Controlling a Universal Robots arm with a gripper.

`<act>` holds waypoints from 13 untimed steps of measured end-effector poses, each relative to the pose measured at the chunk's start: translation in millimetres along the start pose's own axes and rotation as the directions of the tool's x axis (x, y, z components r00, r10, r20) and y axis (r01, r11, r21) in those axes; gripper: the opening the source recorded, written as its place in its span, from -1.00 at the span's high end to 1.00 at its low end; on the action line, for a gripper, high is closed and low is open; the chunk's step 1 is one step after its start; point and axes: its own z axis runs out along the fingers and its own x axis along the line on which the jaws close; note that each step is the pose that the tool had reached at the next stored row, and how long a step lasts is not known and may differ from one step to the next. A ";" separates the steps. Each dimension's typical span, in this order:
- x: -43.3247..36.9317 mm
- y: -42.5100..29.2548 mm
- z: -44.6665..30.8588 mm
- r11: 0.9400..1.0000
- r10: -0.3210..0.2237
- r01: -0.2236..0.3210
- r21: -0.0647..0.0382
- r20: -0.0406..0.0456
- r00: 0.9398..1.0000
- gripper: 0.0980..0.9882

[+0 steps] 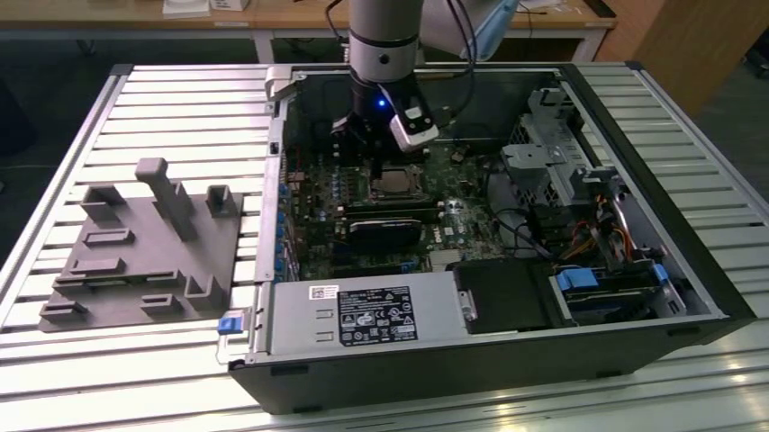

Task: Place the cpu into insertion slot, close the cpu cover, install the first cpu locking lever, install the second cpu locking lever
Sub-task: 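Close the cpu cover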

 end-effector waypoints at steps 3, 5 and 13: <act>0.0 0.1 -6.0 1.000 0.000 0.000 0.000 0.000 1.000 0.98; 0.0 0.1 -9.5 1.000 0.000 0.000 0.000 0.000 1.000 0.98; 0.0 0.2 -15.8 1.000 0.000 0.000 0.000 0.000 1.000 0.98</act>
